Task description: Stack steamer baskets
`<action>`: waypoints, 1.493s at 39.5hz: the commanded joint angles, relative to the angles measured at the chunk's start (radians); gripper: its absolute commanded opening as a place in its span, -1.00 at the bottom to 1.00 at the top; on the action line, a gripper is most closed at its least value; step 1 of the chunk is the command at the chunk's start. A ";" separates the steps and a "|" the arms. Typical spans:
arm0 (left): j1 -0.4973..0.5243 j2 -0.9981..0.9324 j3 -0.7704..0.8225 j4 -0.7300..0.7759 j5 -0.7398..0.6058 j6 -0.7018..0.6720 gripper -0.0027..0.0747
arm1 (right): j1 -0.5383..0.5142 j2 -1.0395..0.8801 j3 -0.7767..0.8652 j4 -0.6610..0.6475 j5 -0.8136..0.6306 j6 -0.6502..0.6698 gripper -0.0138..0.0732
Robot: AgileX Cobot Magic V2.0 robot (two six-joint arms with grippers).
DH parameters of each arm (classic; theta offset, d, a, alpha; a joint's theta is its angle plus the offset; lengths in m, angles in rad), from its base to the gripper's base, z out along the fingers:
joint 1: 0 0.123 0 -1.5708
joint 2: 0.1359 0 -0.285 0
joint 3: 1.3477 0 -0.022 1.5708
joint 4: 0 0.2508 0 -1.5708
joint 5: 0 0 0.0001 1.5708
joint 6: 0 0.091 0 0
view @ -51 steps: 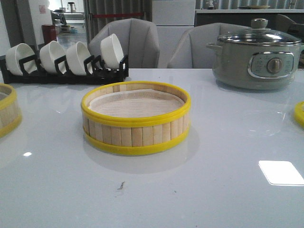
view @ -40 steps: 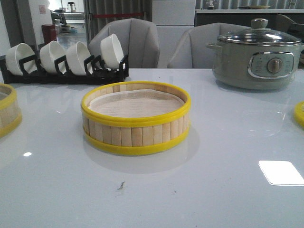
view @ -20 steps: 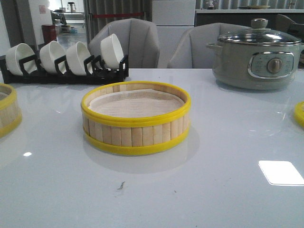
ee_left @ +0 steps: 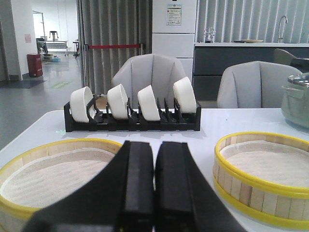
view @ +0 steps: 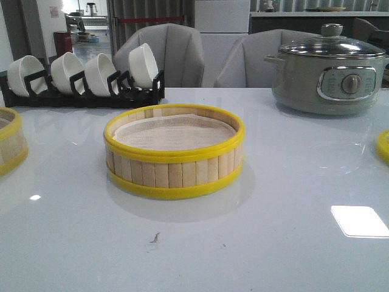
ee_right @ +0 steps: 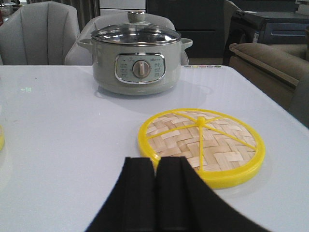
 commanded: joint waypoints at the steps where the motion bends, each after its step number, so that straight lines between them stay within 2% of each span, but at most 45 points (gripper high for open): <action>1: -0.003 -0.013 0.000 -0.001 -0.084 -0.003 -0.71 | -0.004 -0.021 -0.016 -0.003 -0.087 -0.011 -0.62; 25: -0.003 -0.013 0.000 0.009 -0.084 -0.003 -0.71 | -0.004 -0.021 -0.016 -0.003 -0.087 -0.011 -0.62; 34: -0.003 -0.008 -0.025 -0.024 -0.029 -0.003 -0.71 | -0.004 -0.021 -0.016 -0.003 -0.087 -0.011 -0.62; 39: -0.003 0.048 -0.166 -0.022 0.125 -0.003 -0.71 | -0.004 -0.021 -0.016 -0.003 -0.087 -0.011 -0.62; 43: -0.003 0.144 -0.351 0.026 0.255 -0.003 -0.71 | -0.004 -0.021 -0.016 -0.003 -0.087 -0.011 -0.62; 52: -0.003 0.508 -0.825 0.094 0.559 -0.003 -0.71 | -0.004 -0.021 -0.016 -0.003 -0.087 -0.011 -0.62; 55: -0.003 0.626 -0.959 0.096 0.624 -0.003 -0.71 | -0.004 -0.021 -0.016 -0.003 -0.087 -0.011 -0.62; 59: -0.003 0.749 -1.075 0.092 0.643 -0.003 -0.71 | -0.004 -0.021 -0.016 -0.003 -0.087 -0.011 -0.62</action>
